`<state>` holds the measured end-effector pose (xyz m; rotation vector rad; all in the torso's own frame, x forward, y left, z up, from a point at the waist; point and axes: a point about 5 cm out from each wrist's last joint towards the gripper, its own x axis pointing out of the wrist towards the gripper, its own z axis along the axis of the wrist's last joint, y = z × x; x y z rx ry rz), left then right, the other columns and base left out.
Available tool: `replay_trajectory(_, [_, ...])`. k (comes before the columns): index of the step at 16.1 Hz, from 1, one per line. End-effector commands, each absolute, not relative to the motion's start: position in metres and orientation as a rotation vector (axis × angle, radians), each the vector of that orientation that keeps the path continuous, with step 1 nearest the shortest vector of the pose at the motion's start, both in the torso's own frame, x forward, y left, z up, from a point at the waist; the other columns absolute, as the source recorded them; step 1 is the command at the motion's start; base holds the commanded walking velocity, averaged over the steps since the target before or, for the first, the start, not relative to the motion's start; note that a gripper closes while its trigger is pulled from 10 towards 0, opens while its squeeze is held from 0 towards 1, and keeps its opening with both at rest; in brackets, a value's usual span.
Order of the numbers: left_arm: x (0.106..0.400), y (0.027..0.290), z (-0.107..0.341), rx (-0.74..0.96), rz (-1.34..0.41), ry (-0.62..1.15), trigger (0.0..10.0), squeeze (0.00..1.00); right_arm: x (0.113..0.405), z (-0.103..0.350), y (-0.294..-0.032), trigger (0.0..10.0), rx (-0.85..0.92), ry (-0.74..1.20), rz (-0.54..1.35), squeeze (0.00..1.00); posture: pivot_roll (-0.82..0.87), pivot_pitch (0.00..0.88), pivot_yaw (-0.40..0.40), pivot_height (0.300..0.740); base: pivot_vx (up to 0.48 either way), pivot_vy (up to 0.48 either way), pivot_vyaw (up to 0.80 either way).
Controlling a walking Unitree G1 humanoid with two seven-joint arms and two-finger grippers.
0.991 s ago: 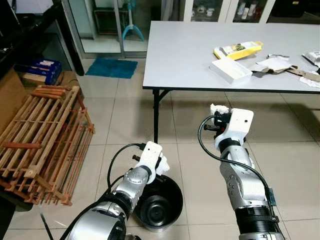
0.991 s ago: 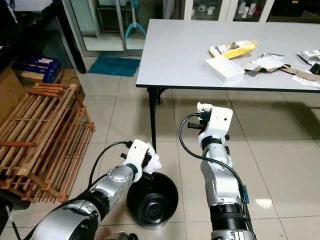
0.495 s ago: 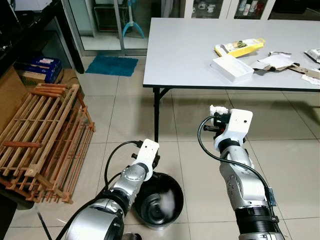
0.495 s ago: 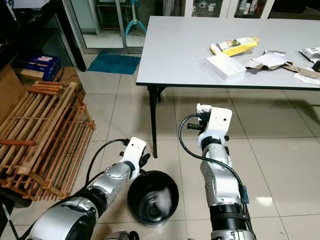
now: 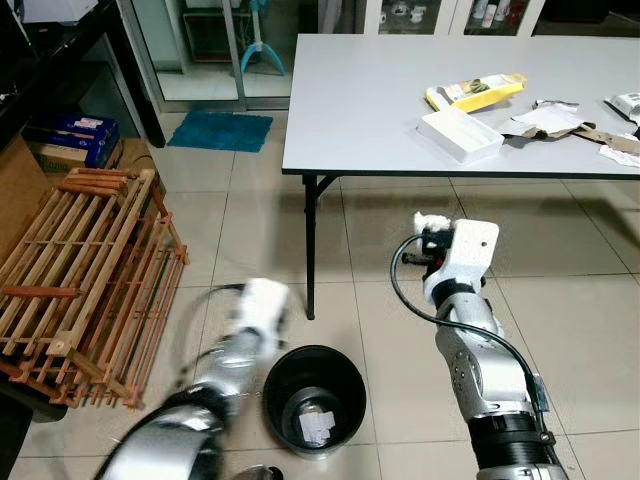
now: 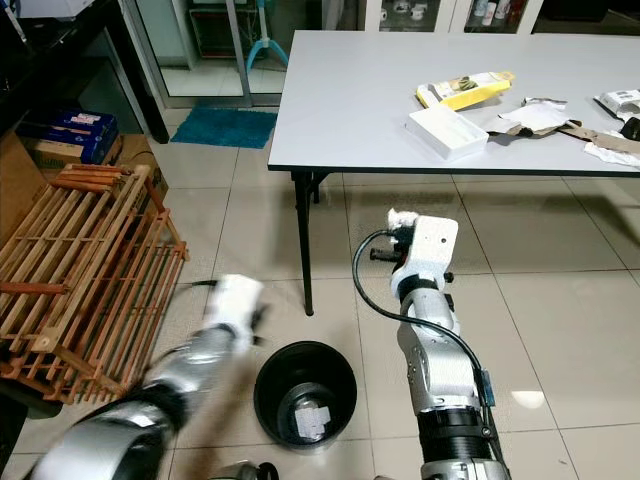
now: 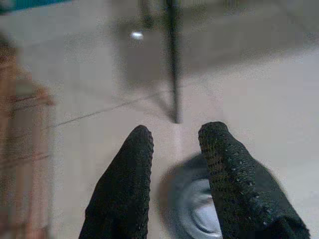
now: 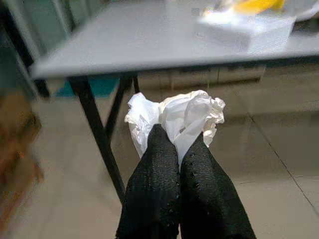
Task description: Picking trash to rubbish bin
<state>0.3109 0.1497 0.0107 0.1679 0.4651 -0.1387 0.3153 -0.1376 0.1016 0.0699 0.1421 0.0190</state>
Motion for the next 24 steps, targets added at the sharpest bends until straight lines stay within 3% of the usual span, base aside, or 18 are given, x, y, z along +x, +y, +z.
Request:
replay_trajectory(1, [0.312,0.172,0.017,0.151,-0.045,0.407,10.0,0.00,0.311,0.080,-0.132,10.0,0.010,0.258,0.070,0.00,-0.03,0.059,0.024,0.737,0.000,0.000,0.00])
replay_trajectory(5, [0.319,0.240,0.050,0.184,0.189,0.243,10.0,0.00,0.312,0.056,-0.109,10.0,0.000,0.390,0.240,0.00,0.02,0.070,-0.020,0.737,0.000,0.000,0.00])
replay_trajectory(7, [0.323,0.254,0.065,0.191,0.234,0.183,10.0,0.00,0.312,0.043,-0.092,10.0,-0.054,0.469,0.338,0.00,0.04,0.070,-0.034,0.737,0.000,0.000,0.00])
replay_trajectory(10, [0.329,0.246,0.074,0.175,0.227,0.130,10.0,0.00,0.308,0.025,-0.066,10.0,-0.054,0.572,0.444,0.00,0.05,0.070,-0.050,0.737,0.000,0.000,0.00])
replay_trajectory(16, [0.335,0.218,0.077,0.174,0.152,0.096,10.0,0.00,0.297,0.001,-0.070,10.0,-0.050,0.703,0.404,0.00,0.06,0.077,-0.052,0.737,0.000,0.000,0.00])
replay_trajectory(24, [0.338,0.210,0.081,0.178,0.114,0.085,10.0,0.00,0.307,0.017,-0.051,10.0,0.051,0.608,0.441,0.00,0.06,0.081,-0.032,0.737,0.000,0.000,0.00])
